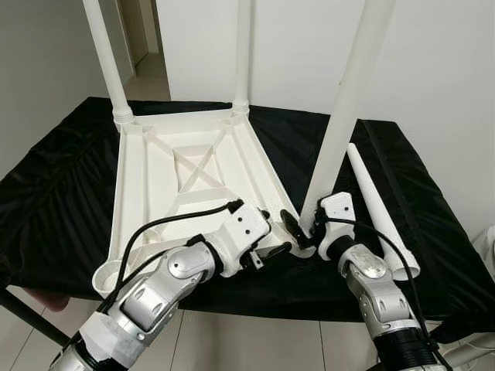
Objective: Building children table
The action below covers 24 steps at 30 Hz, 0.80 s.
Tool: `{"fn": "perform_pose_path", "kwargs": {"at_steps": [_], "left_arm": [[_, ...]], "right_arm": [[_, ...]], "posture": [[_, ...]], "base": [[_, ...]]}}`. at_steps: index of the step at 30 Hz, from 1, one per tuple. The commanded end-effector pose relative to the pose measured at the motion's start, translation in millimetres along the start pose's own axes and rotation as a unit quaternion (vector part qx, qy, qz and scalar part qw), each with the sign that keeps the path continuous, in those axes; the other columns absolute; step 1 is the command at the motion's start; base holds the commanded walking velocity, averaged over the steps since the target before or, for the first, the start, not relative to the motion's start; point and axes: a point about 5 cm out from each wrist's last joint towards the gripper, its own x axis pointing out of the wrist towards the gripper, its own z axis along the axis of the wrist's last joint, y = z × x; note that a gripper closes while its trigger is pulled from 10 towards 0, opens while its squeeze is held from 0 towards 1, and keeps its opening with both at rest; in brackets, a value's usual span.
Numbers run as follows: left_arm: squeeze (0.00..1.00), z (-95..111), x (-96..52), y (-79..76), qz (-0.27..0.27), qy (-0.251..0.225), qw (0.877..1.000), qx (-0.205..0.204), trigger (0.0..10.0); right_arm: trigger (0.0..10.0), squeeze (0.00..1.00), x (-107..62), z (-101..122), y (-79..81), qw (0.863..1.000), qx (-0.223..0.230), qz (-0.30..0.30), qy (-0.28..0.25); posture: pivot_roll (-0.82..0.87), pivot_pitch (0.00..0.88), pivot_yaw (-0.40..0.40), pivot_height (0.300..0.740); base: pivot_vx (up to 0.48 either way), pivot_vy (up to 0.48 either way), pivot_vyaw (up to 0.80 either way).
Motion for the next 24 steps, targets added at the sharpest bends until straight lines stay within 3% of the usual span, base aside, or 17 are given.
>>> {"fn": "perform_pose_path", "kwargs": {"at_steps": [1,2,5,7,8,9,10,11,18,24], "left_arm": [[0.00,0,-2.2,-3.1,-0.074,-0.001,0.997,0.003,10.0],[0.00,0,-2.4,-2.5,-0.074,0.000,0.997,0.006,10.0],[0.00,-1,-2.5,-2.1,-0.075,0.000,0.997,0.007,10.0],[0.00,-1,-2.3,-1.5,-0.076,0.000,0.997,0.009,10.0],[0.00,0,-2.3,-1.0,-0.077,0.000,0.997,0.011,10.0],[0.00,0,-2.3,-1.0,-0.077,0.000,0.997,0.011,10.0],[0.00,-1,-2.5,-1.0,-0.079,0.000,0.997,0.012,10.0],[0.00,-1,-2.5,-1.8,-0.082,0.001,0.997,0.014,10.0],[0.00,-4,-2.2,-3.9,-0.085,0.000,0.996,0.011,10.0],[0.00,-9,-2.3,-6.1,-0.080,0.002,0.997,0.005,10.0]], "right_arm": [[2.7,0.00,0.8,-1,-0.1,1.000,0.000,0.008,0.002],[0.0,0.00,0.3,-2,0.9,1.000,0.005,0.011,0.003],[0.0,0.00,-0.1,-4,1.1,1.000,0.009,0.012,0.004],[0.5,0.00,-0.7,-6,1.1,1.000,0.011,0.010,0.007],[3.4,0.00,-1.1,-8,1.1,1.000,0.014,0.008,0.009],[3.4,0.00,-1.1,-8,1.1,1.000,0.014,0.008,0.009],[7.1,0.00,-1.5,-9,1.0,1.000,0.015,0.002,0.010],[10.0,0.00,-1.6,-9,3.0,1.000,0.026,-0.005,0.006],[10.0,0.00,-2.0,-10,11.6,0.999,0.044,-0.020,0.003],[10.0,0.00,-2.5,-15,15.2,0.990,0.086,-0.111,0.013]], "posture": [[-0.09,0.000,0.012,0.740],[-0.09,0.000,0.010,0.740],[-0.09,0.000,0.008,0.740],[-0.09,0.000,0.007,0.740],[-0.09,0.000,0.009,0.740],[-0.09,0.000,0.009,0.740],[-0.09,0.000,0.009,0.740],[-0.09,0.000,0.006,0.740],[-0.08,0.000,-0.002,0.740],[-0.07,0.000,-0.014,0.740]], "base": [[0.000,0.000,0.00],[0.000,0.000,0.00],[0.000,0.000,0.00],[0.000,0.000,0.00],[0.000,0.000,0.00],[0.000,0.000,0.00],[0.000,0.000,0.00],[0.000,0.000,0.00],[0.000,0.000,0.00],[0.000,0.000,0.00]]}}
